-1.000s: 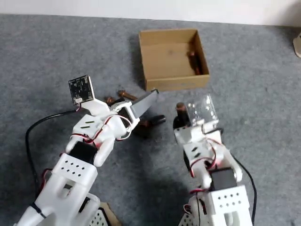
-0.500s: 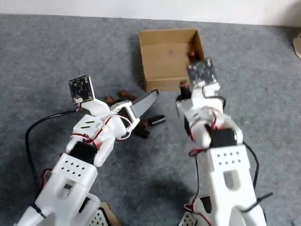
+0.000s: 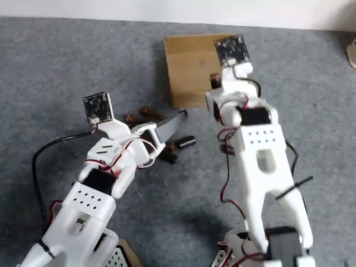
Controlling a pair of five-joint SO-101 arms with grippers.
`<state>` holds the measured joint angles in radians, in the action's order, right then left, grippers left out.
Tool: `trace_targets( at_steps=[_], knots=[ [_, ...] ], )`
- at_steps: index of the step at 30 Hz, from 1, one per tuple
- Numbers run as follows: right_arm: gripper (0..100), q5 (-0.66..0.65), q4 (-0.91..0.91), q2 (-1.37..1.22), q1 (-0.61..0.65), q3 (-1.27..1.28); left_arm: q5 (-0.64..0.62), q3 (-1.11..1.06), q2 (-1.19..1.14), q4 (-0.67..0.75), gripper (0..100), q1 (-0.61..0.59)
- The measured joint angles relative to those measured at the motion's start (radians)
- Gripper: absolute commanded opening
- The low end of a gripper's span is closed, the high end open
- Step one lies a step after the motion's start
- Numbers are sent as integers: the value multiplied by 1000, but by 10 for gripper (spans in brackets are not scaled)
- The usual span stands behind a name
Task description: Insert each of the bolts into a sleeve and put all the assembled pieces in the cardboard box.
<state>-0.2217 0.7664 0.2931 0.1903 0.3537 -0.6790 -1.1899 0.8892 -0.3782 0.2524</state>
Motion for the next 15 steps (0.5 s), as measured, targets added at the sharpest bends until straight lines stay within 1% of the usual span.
trace_targets(
  at_steps=[15],
  knots=[
    [4, 0, 0, -463, -57, -411, 11, 0, 0, 9, 403, 2]
  ],
)
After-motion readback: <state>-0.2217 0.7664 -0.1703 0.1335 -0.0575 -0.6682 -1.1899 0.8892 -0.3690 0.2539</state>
